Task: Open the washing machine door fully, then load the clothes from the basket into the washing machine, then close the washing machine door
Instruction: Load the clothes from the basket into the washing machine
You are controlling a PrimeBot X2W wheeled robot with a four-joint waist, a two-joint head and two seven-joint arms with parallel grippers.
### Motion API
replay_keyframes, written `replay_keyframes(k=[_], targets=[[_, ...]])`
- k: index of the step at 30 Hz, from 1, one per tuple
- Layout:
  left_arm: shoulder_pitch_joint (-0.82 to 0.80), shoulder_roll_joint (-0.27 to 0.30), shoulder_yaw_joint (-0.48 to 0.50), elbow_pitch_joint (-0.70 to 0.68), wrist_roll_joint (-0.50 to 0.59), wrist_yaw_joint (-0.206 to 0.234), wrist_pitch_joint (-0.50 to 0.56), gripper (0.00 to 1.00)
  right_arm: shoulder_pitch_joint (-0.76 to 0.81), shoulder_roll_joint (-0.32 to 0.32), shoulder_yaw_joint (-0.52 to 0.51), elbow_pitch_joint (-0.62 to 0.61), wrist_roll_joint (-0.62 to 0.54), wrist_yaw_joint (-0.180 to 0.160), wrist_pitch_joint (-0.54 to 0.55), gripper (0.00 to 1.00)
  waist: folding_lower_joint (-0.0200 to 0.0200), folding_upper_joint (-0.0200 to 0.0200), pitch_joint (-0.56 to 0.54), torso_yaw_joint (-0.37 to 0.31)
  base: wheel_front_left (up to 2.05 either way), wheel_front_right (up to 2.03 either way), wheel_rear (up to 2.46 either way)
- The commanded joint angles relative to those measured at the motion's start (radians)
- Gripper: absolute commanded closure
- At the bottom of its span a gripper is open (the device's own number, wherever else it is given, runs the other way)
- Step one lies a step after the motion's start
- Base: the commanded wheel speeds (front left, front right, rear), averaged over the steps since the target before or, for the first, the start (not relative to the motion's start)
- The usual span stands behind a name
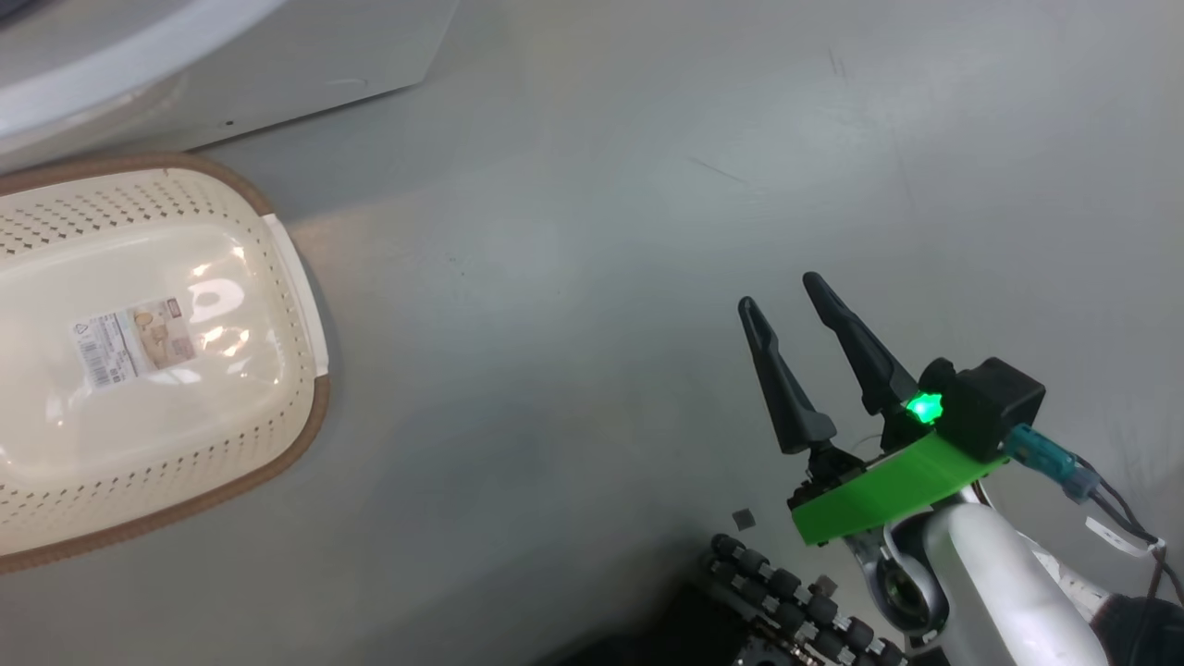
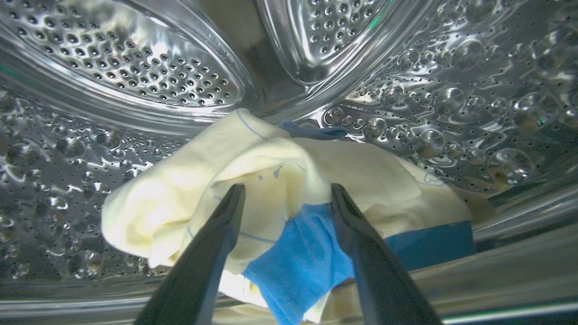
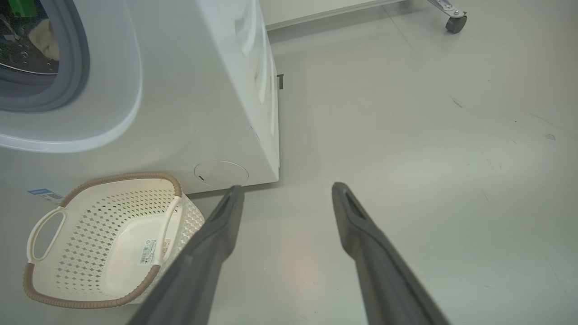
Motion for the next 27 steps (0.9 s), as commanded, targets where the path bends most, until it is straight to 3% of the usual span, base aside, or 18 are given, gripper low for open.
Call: replay_keyframes(k=[1, 3, 12, 27], targets=[[-0.038, 0.017, 0.006, -0.027, -0.017, 0.022, 0.004, 0.0, 0.028, -0.01, 0.008, -0.019, 0.002, 0.004, -0.006, 0.0, 0.0, -0.0001, -0.008, 0.008, 0.0, 0.0, 0.0], [-0.029, 0.004, 0.017, -0.025, -0.033, 0.054, -0.004, 0.0, 0.025, -0.01, 0.007, -0.018, -0.001, 0.004, -0.006, 0.0, 0.0, -0.0001, -0.02, 0.018, 0.0, 0.0, 0.0], [0.029, -0.039, 0.025, -0.013, -0.064, 0.103, -0.026, 0.0, 0.017, -0.01, -0.011, -0.012, -0.018, 0.004, -0.006, 0.0, 0.0, -0.0001, -0.065, 0.056, 0.0, 0.0, 0.0], [0.199, -0.108, 0.063, 0.005, -0.157, 0.108, -0.159, 0.0, 0.014, -0.01, -0.052, 0.004, -0.053, 0.004, -0.006, 0.0, 0.0, -0.0001, -0.197, 0.13, 0.0, 0.0, 0.0]])
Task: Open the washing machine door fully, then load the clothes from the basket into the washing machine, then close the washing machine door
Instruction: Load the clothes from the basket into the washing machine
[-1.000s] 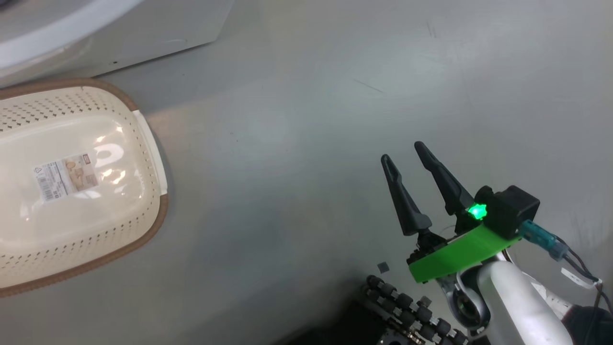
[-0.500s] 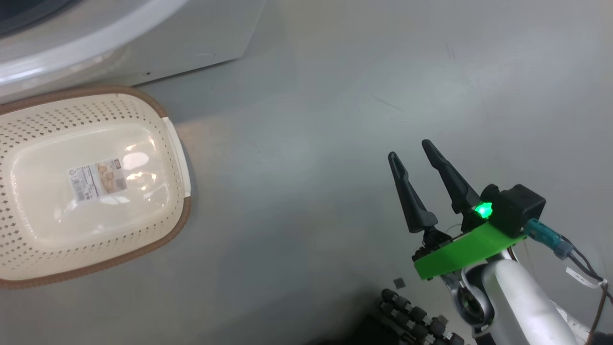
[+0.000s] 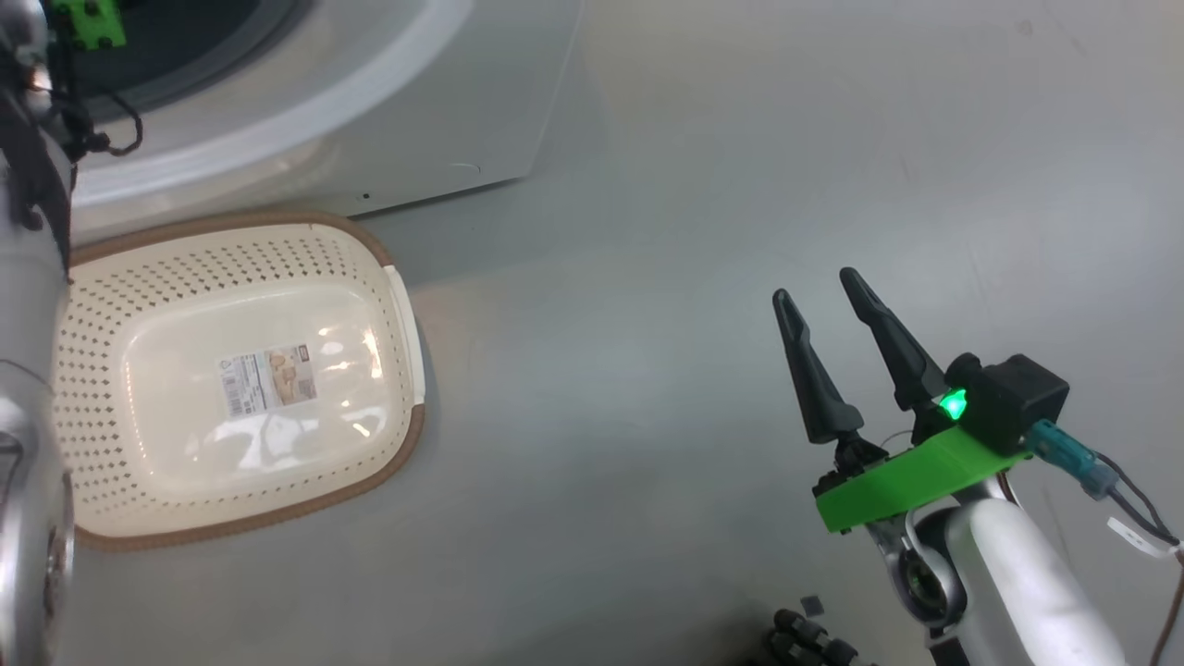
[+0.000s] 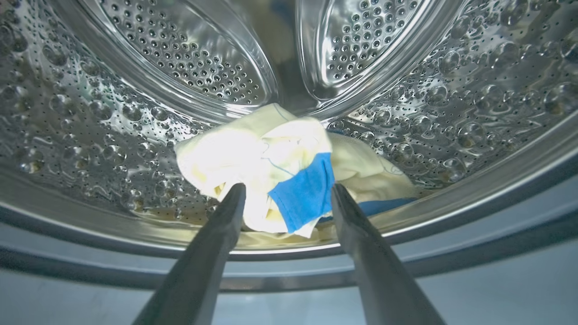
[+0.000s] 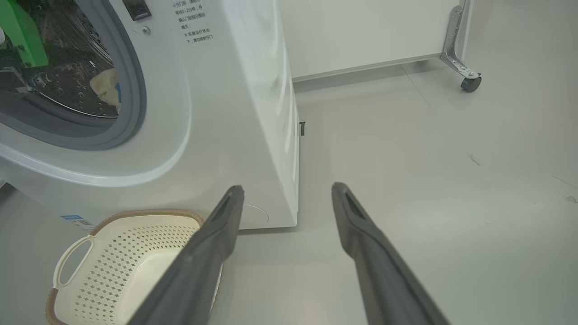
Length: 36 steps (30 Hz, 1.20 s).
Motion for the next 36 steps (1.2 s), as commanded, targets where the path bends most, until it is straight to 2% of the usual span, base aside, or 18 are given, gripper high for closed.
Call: replay_keyframes(k=[1, 19, 27, 31, 36], targets=[[-0.002, 0.03, 0.012, -0.023, -0.009, -0.002, -0.014, 0.0, 0.015, -0.01, 0.005, -0.024, -0.007, 0.004, -0.006, 0.0, 0.0, 0.0, -0.025, 0.018, 0.0, 0.0, 0.0], [0.241, -0.047, 0.04, -0.016, -0.103, -0.064, -0.252, 0.0, 0.049, -0.01, -0.06, -0.011, -0.047, 0.004, -0.006, 0.0, 0.0, 0.0, -0.197, 0.106, 0.0, 0.0, 0.0], [0.364, -0.081, 0.042, -0.051, -0.129, -0.091, -0.303, 0.0, 0.069, -0.01, -0.083, -0.013, -0.065, 0.004, -0.006, 0.0, 0.0, 0.0, -0.238, 0.143, 0.0, 0.0, 0.0], [0.472, -0.094, 0.039, -0.139, -0.138, -0.107, -0.312, 0.0, 0.078, -0.01, -0.091, -0.015, -0.076, 0.004, -0.006, 0.0, 0.0, 0.0, -0.255, 0.161, 0.0, 0.0, 0.0], [0.641, -0.1, 0.051, -0.343, -0.14, -0.112, -0.313, 0.0, 0.085, -0.01, -0.094, -0.016, -0.087, 0.004, -0.006, 0.0, 0.0, 0.0, -0.275, 0.175, 0.0, 0.0, 0.0]])
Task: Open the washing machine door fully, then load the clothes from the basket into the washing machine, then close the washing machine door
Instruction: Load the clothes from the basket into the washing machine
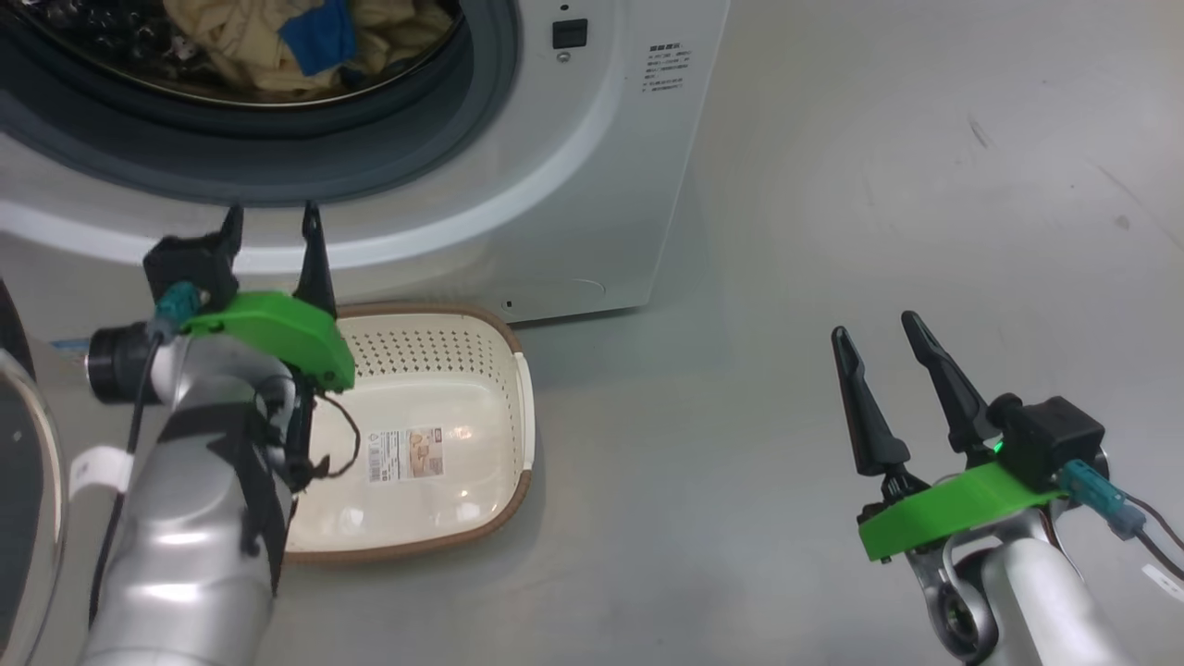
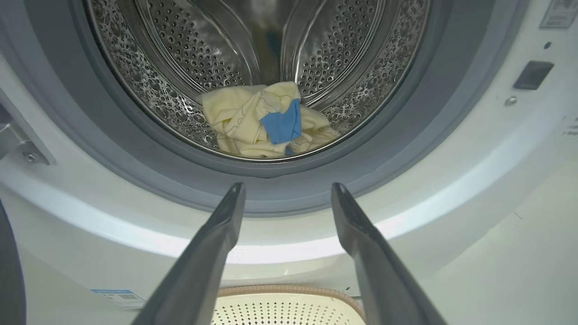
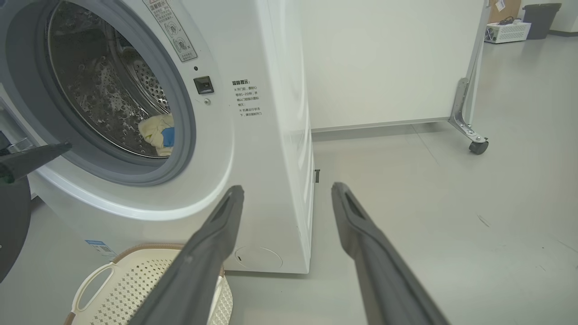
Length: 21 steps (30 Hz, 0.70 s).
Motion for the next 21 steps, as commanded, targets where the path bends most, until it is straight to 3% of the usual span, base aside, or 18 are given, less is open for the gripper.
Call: replay_keyframes(k=[1, 12, 21], targets=[[0.016, 0.028, 0.028, -0.047, -0.002, 0.005, -0.014, 0.0, 0.002, -0.009, 0.015, -0.035, -0.01, 0.003, -0.006, 0.0, 0.0001, -0.0001, -0.004, 0.005, 0.0, 0.0, 0.0], [0.38, 0.016, 0.051, -0.447, 0.031, 0.035, -0.014, 0.0, 0.02, -0.009, 0.014, -0.029, -0.02, 0.003, -0.006, 0.0, 0.0001, -0.0001, -0.059, 0.033, 0.0, 0.0, 0.0], [0.56, -0.003, 0.089, -0.614, 0.034, 0.033, -0.014, 0.0, 0.052, -0.009, 0.007, -0.022, -0.027, 0.003, -0.006, 0.0, 0.0001, -0.0001, -0.112, 0.052, 0.0, 0.0, 0.0]])
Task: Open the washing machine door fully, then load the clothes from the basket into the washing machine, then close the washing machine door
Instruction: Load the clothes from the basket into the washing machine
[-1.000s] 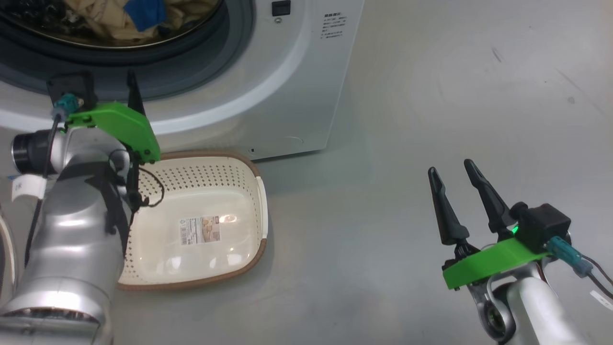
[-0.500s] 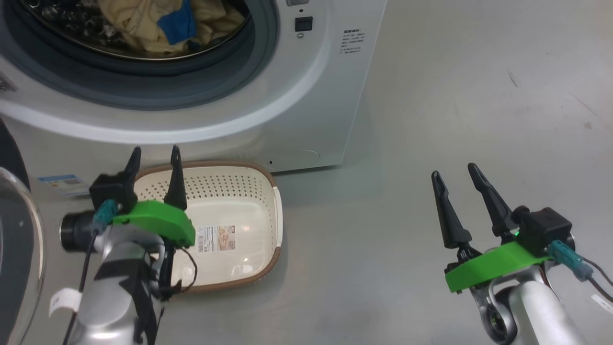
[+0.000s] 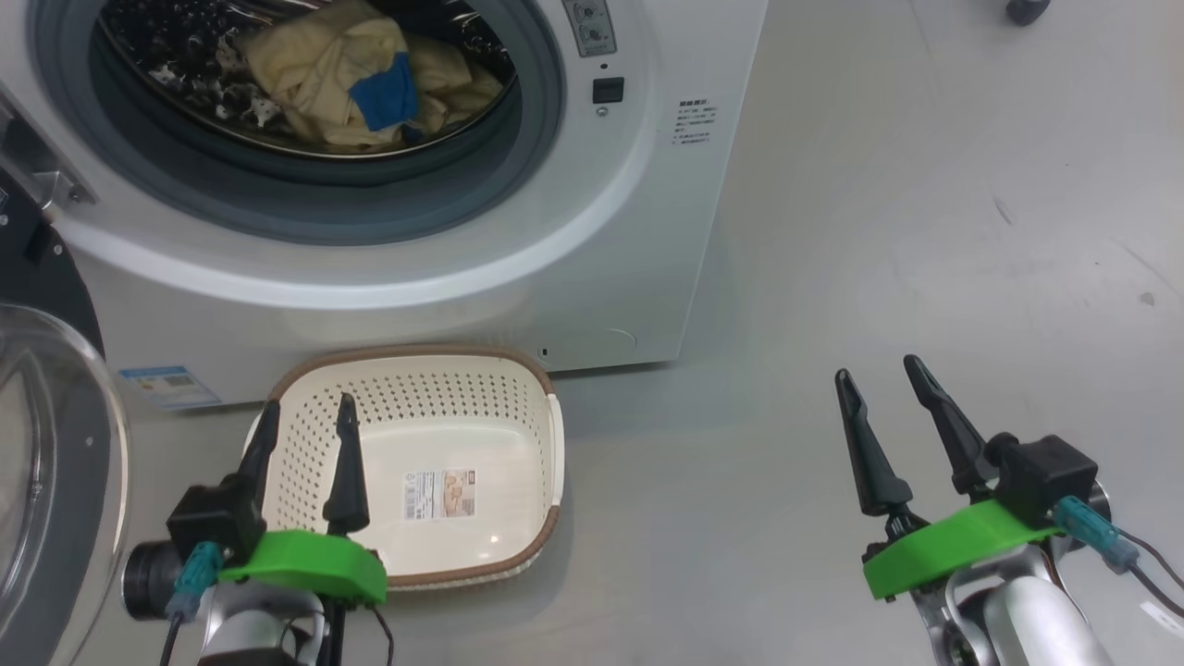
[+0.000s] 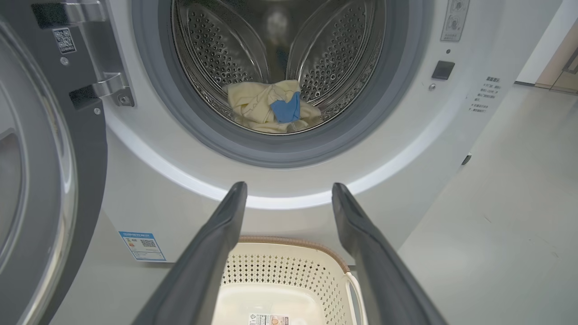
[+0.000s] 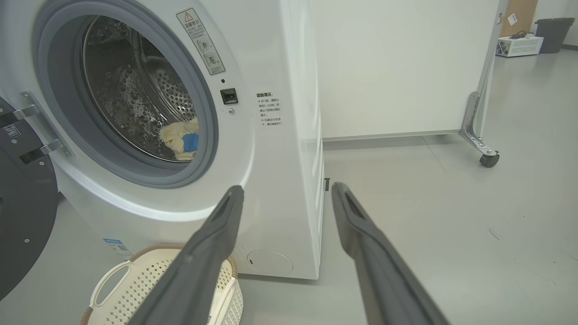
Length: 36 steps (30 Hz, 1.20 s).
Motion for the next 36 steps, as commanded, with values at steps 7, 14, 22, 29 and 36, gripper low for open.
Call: replay_keyframes(k=[7, 14, 22, 29, 36], targets=[[0.099, -0.005, 0.08, -0.15, 0.011, -0.002, -0.014, 0.0, 0.007, -0.009, 0.02, -0.023, -0.017, 0.004, -0.006, 0.0, 0.0001, -0.0001, -0.042, 0.005, 0.0, 0.0, 0.0], [0.176, -0.009, 0.109, -0.192, 0.013, -0.009, -0.014, 0.0, 0.023, -0.009, 0.019, -0.02, -0.026, 0.004, -0.006, 0.0, 0.0001, -0.0001, -0.069, -0.002, 0.0, 0.0, 0.0], [0.263, -0.01, 0.141, -0.25, -0.025, 0.006, -0.014, 0.0, 0.05, -0.013, 0.009, -0.024, -0.035, 0.004, -0.006, 0.0, 0.0001, -0.0001, -0.103, -0.016, 0.0, 0.0, 0.0], [0.294, -0.01, 0.167, -0.287, -0.053, 0.016, -0.014, 0.0, 0.055, -0.021, 0.009, -0.026, -0.038, 0.004, -0.006, 0.0, 0.0001, -0.0001, -0.112, -0.021, 0.0, 0.0, 0.0], [0.302, -0.01, 0.177, -0.293, -0.069, 0.022, -0.014, 0.0, 0.053, -0.024, 0.011, -0.025, -0.039, 0.004, -0.006, 0.0, 0.0001, -0.0001, -0.123, -0.026, 0.0, 0.0, 0.0]])
